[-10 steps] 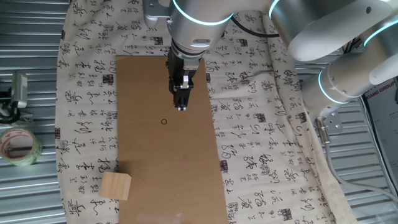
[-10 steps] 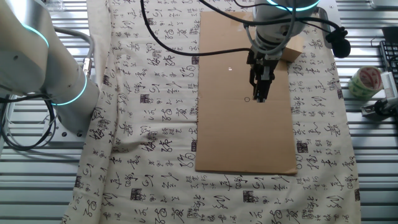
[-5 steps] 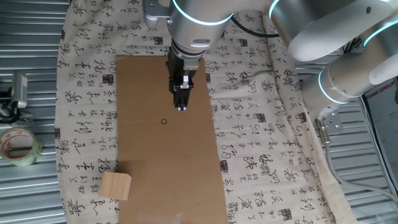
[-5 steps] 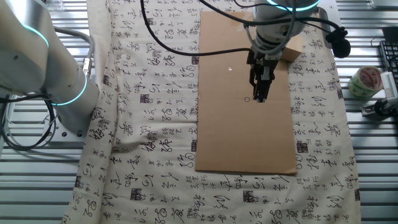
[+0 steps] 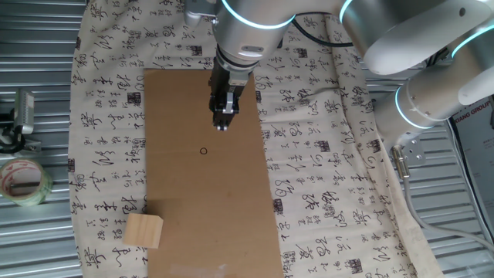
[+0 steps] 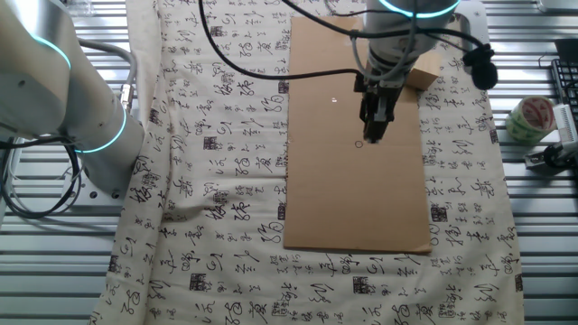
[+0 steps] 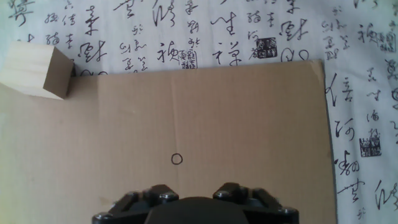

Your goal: Grab the block and place it at the designated location

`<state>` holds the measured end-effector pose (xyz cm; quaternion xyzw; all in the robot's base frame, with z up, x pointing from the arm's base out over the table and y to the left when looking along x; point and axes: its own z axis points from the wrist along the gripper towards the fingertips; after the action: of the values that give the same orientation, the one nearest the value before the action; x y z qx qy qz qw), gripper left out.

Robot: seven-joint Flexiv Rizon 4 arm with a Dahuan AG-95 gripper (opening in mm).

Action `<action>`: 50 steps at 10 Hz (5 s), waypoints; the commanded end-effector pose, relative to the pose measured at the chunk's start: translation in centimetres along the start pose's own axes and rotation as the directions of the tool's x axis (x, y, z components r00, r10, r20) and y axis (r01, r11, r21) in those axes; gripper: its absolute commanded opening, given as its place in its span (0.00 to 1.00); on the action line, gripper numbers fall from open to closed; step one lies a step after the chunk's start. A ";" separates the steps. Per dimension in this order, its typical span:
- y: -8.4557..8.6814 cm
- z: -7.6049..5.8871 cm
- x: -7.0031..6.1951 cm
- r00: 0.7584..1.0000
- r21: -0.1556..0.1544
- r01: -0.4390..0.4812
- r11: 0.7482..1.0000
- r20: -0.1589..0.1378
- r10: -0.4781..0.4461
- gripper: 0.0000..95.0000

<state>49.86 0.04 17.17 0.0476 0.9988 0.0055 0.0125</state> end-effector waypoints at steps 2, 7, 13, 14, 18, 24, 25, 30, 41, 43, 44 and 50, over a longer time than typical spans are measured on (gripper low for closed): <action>0.0 0.1 -0.1 1.000 0.000 0.002 1.000 -0.001 -0.002 0.00; 0.0 0.1 -0.1 1.000 0.000 0.001 1.000 -0.001 -0.001 0.00; 0.0 0.1 -0.1 1.000 -0.001 0.001 1.000 -0.001 -0.001 0.00; 0.0 0.1 -0.1 1.000 -0.001 0.000 1.000 -0.001 0.000 0.00; 0.0 0.1 -0.1 0.999 0.000 -0.010 1.000 0.033 0.010 0.00; 0.2 0.2 -0.1 0.999 0.004 -0.016 1.000 0.032 0.016 0.00; 0.4 0.3 -0.2 0.999 0.004 -0.021 1.000 0.031 0.021 0.00; 1.2 0.8 -1.3 0.999 0.007 -0.039 0.999 0.024 0.038 0.00; 4.1 1.6 -4.1 0.993 0.019 -0.116 0.993 0.007 0.116 0.00; 4.8 1.9 -5.0 0.992 0.020 -0.127 0.992 0.006 0.127 0.00; 5.0 2.0 -5.2 0.992 0.019 -0.130 0.991 0.004 0.130 0.00; 6.4 2.5 -7.1 0.989 0.015 -0.146 0.989 0.001 0.146 0.00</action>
<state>57.85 6.01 14.95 0.1206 0.9926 -0.0003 0.0120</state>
